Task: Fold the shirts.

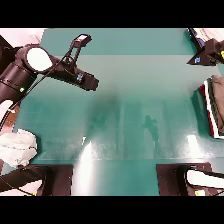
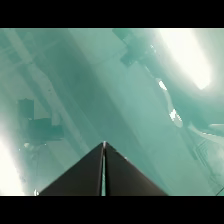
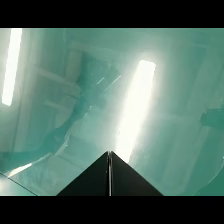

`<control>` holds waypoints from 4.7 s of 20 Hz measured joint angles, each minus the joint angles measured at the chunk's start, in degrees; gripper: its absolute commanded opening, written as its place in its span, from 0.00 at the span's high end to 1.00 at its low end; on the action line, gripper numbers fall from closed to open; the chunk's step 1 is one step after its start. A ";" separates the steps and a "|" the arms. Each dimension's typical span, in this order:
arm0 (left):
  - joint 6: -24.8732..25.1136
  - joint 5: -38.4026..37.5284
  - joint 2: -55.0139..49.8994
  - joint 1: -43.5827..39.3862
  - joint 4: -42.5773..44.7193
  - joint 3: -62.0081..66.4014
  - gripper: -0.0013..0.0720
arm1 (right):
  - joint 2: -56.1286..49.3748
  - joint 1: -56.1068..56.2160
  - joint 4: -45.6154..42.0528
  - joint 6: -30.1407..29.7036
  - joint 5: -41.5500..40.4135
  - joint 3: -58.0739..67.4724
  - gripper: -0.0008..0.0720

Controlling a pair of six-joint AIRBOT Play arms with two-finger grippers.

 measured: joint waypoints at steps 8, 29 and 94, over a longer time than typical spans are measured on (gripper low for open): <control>0.00 0.02 0.00 0.00 -0.02 0.00 0.94 | 0.00 -0.02 0.00 0.00 0.46 0.02 0.97; -19.06 -25.64 29.53 2.91 42.73 -27.71 0.11 | 3.96 9.42 0.42 -2.56 3.98 0.00 0.97; -0.46 -4.98 -16.55 7.50 -6.10 -0.63 0.11 | 16.24 -2.78 0.35 -4.90 -5.22 -0.22 0.97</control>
